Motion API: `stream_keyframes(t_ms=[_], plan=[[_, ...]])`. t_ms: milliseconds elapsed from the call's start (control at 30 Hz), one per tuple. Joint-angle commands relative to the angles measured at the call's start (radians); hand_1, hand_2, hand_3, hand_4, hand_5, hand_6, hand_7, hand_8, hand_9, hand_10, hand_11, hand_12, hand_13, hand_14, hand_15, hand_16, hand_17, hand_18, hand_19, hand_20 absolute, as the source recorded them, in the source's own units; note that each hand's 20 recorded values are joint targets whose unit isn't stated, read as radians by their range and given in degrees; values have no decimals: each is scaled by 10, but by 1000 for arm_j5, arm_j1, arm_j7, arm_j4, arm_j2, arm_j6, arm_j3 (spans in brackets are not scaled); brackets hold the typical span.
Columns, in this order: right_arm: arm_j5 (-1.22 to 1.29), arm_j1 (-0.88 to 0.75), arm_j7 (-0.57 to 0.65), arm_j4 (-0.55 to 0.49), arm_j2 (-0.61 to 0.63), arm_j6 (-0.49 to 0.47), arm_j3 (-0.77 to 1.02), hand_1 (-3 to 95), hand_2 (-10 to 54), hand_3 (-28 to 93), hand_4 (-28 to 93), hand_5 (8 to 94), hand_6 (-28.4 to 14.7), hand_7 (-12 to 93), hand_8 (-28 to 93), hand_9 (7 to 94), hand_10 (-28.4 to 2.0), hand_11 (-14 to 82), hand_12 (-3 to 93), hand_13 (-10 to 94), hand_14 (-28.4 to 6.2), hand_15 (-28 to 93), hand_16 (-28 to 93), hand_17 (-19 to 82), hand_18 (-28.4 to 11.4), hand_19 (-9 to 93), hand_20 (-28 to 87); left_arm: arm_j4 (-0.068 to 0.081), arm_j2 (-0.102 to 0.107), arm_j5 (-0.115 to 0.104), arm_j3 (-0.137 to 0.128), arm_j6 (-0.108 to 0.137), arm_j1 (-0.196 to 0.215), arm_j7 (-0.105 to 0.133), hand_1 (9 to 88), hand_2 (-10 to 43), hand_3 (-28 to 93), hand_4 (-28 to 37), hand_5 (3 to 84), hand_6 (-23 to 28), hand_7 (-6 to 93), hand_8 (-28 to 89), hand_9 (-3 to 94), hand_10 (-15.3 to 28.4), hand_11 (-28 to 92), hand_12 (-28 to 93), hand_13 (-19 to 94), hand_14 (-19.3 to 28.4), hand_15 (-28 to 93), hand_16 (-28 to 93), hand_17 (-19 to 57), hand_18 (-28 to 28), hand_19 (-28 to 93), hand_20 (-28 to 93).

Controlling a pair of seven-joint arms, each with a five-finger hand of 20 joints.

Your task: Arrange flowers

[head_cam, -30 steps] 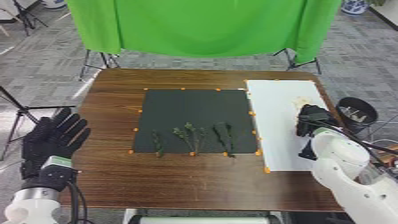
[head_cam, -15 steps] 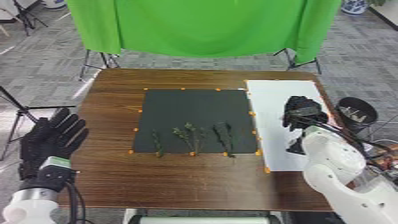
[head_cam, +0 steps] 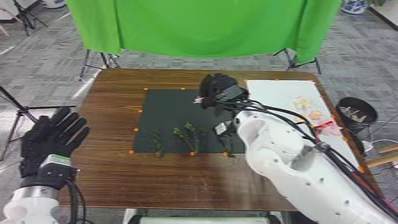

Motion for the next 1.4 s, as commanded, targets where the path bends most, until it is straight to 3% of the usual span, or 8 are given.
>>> stream_keyframes(t_ms=[33, 267, 667, 767, 900, 1100, 1167, 1400], plan=[[-34, 76, -78, 107, -203, -74, -152, 556, -70, 736, -283, 710, 1, 356, 39, 839, -77, 89, 406, 717, -72, 377, 403, 362, -203, 816, 367, 10, 17, 2, 25, 17, -35, -21, 306, 151, 722, -283, 459, 103, 164, -89, 401, 166, 269, 138, 295, 170, 485, -64, -61, 166, 414, 100], [-115, 133, -66, 253, -288, -98, -260, 553, -73, 738, -283, 709, 1, 361, 29, 837, -77, 91, 404, 717, -70, 380, 403, 363, -204, 816, 368, 19, 41, -1, 62, 28, -80, -18, 306, 151, 722, -283, 459, 103, 164, -90, 401, 166, 268, 139, 295, 170, 484, -64, -61, 166, 413, 100], [-201, 118, -47, 358, -349, -115, -307, 552, -78, 738, -283, 709, -1, 359, 20, 836, -81, 90, 397, 719, -71, 382, 398, 367, -206, 818, 367, 22, 48, 3, 87, 30, -103, -30, 306, 152, 721, -283, 460, 102, 166, -90, 403, 165, 269, 139, 295, 169, 484, -64, -61, 166, 413, 100], [-212, 129, -43, 384, -346, -134, -321, 553, -78, 737, -283, 708, -1, 360, 20, 837, -81, 90, 395, 719, -70, 383, 398, 368, -207, 819, 367, 32, 52, 1, 105, 33, -128, -29, 306, 152, 721, -283, 460, 102, 166, -91, 403, 165, 268, 138, 295, 169, 485, -63, -61, 166, 413, 101], [-214, 125, -11, 394, -344, -111, -332, 552, -79, 739, -283, 706, -1, 359, 18, 836, -80, 89, 393, 719, -70, 382, 398, 368, -207, 819, 366, 32, 46, 3, 102, 24, -123, -36, 307, 153, 719, -283, 459, 103, 165, -90, 403, 164, 270, 139, 296, 169, 484, -64, -61, 166, 413, 101], [-242, 138, 58, 397, -337, -80, -356, 550, -90, 746, -283, 699, -2, 356, 11, 830, -83, 85, 385, 718, -67, 377, 402, 370, -207, 820, 361, 29, 49, -1, 96, 25, -109, -24, 306, 153, 721, -283, 459, 103, 165, -90, 402, 165, 270, 138, 295, 169, 486, -64, -61, 166, 413, 101], [-241, 141, 74, 398, -338, -92, -354, 548, -95, 747, -283, 687, -6, 350, 5, 818, -84, 77, 370, 715, -70, 374, 404, 369, -209, 822, 357, 34, 47, -3, 106, 32, -126, -28, 306, 153, 720, -283, 460, 103, 165, -90, 402, 165, 270, 138, 295, 169, 485, -65, -61, 166, 413, 101], [-197, 159, 93, 375, -331, -67, -359, 540, -95, 743, -283, 679, -15, 331, 1, 801, -92, 78, 353, 709, -73, 376, 396, 367, -213, 822, 352, 28, 49, -8, 90, 25, -102, -21, 306, 153, 721, -283, 460, 103, 164, -90, 402, 166, 270, 139, 295, 170, 487, -64, -61, 166, 413, 101]])
